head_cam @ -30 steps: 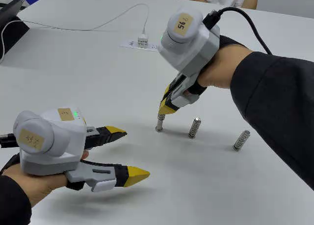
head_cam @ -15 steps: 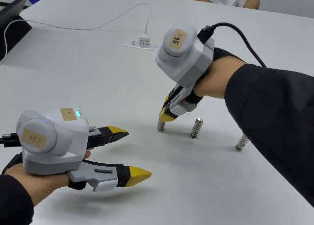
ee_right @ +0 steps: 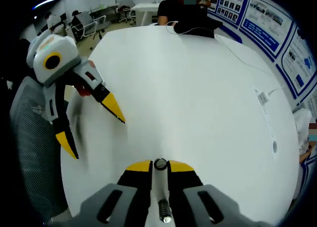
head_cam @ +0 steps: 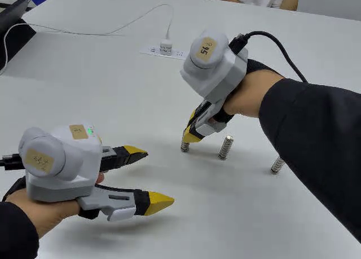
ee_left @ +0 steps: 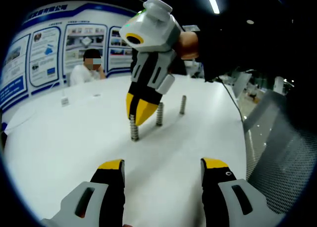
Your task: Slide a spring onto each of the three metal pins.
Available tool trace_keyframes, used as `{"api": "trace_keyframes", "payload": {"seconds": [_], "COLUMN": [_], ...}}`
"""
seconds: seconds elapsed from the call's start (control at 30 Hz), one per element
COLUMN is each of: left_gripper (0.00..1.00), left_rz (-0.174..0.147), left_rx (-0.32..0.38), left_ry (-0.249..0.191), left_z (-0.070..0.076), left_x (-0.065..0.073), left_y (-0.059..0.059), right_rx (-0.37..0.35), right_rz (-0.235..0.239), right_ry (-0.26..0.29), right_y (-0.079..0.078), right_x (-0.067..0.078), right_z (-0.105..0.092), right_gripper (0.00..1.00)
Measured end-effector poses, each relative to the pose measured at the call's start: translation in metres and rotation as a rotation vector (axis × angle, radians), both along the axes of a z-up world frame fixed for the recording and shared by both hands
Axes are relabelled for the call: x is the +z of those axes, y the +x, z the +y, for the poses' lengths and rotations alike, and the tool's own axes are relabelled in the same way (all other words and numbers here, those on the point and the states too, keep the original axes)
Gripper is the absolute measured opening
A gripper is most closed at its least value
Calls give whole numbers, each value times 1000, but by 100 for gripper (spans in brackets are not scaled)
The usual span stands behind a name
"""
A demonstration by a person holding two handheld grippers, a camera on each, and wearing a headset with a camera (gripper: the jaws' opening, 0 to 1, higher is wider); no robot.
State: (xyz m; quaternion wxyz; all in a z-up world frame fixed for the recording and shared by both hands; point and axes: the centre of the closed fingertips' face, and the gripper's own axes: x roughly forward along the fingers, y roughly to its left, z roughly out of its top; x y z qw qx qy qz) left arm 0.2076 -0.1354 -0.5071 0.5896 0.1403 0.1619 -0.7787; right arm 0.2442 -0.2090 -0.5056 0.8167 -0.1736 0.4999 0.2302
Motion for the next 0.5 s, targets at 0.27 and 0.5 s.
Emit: {"api": "trace_keyframes", "payload": {"seconds": [0.27,0.5], "left_gripper": [63,63], "left_rz": [-3,-5], "left_rx": [0,2], "left_ry": [-1,-3], "left_z": [-1,-2], "left_x": [1,3], "left_y": [1,1], "right_rx": [-12,-26], "right_rz": [-14,-22], "right_ry": [3,12], "right_y": [-3,-8], "right_x": [3,4], "right_z": [-4,-6], "right_gripper": [16,17]}}
